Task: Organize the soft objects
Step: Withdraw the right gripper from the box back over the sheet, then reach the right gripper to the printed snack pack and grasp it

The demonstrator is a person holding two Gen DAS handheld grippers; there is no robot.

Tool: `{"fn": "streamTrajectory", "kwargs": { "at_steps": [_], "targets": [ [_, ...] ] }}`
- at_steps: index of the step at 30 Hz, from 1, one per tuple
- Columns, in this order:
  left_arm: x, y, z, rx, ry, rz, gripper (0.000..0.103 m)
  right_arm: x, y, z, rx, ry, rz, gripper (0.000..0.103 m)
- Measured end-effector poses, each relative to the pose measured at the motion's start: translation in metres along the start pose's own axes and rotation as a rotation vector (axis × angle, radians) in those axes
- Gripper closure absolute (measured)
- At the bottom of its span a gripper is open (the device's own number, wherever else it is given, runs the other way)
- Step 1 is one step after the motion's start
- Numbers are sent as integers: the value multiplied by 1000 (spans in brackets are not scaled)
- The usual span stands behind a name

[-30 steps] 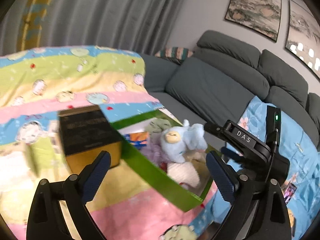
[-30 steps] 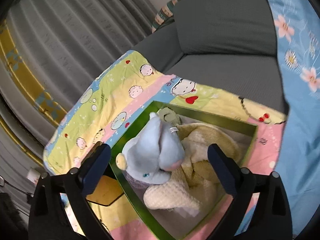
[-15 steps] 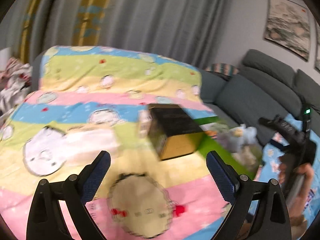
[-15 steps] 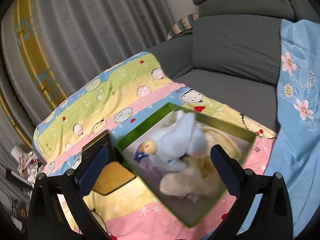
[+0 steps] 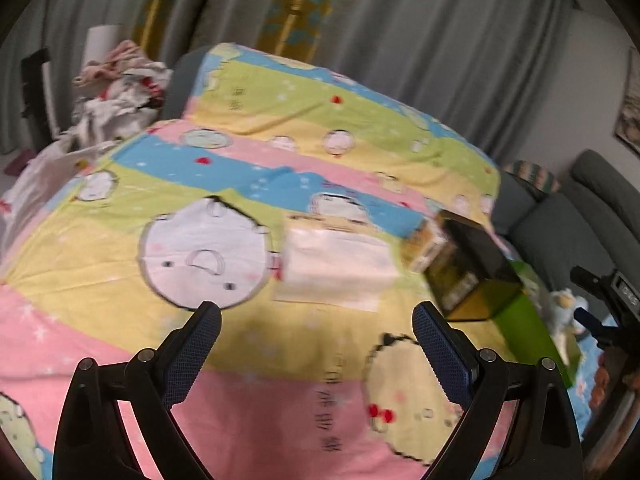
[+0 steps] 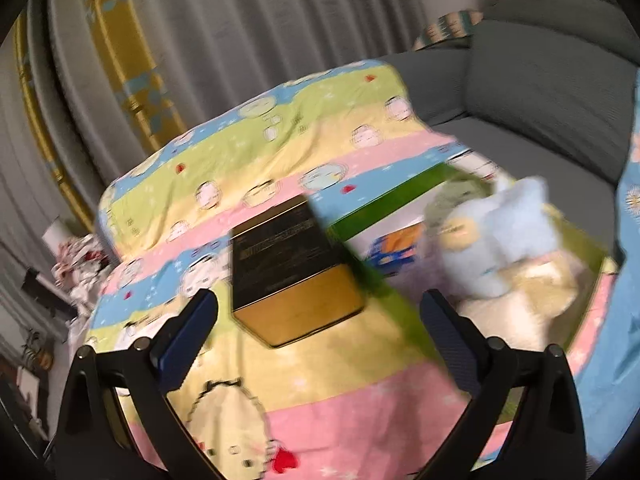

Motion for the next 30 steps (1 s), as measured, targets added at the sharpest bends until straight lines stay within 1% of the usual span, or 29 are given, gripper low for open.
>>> {"fn": "streamTrajectory", "kwargs": {
  "at_steps": [2,3,4,5,7,8,9,11,12,13,14,16,17,20,23,26,30],
  "targets": [
    [2,-1,7,-10,-17,21,7,11,4,10,7,-33,35,19],
    [3,-2,11,-18,-23,33,7,16,7,16,6,-41,47,22],
    [5,-2,15,-23,-27,39,7,21,10,23,0,-58,67,29],
    [5,-3,18,-30,-32,43,7,30,15,32,-9,-76,101,33],
    [7,-4,26,-51,-48,60,7,41,20,48,-35,-87,155,38],
    [7,-4,29,-63,-51,69,7,50,17,63,-80,-83,190,39],
    [8,-5,34,-83,-45,77,7,54,14,73,-112,-80,203,39],
    [10,-6,38,-103,-38,88,7,71,0,106,-216,-84,238,40],
    [11,-6,41,-110,-47,95,7,78,-4,113,-240,-73,259,40],
    [11,-6,41,-109,-59,99,7,90,-10,123,-272,-57,293,42],
    [12,-6,43,-103,-73,101,7,105,-15,134,-312,-40,328,49],
    [13,-7,45,-103,-75,105,7,132,-20,146,-373,22,391,61],
    [13,-7,47,-112,-72,109,7,149,-21,153,-405,71,424,64],
    [14,-8,53,-141,-49,123,7,184,-22,161,-480,190,474,64],
    [12,-9,56,-148,-42,128,7,206,-26,155,-471,257,513,66],
    [12,-11,56,-150,-34,125,7,218,-28,150,-477,303,522,66],
    [13,-9,54,-153,-7,147,7,230,-26,149,-489,342,541,67]
  ]
}}
Point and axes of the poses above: each gripper's, at about its wrist camera, not at the fingertips, and x roughly the way its jaws point, z to its left, y to its underside, the point moved 3 cm from there along x, roughly the way its jaws point, and after that the axes turned 2 degrees about -y, right-handed, at the moved point
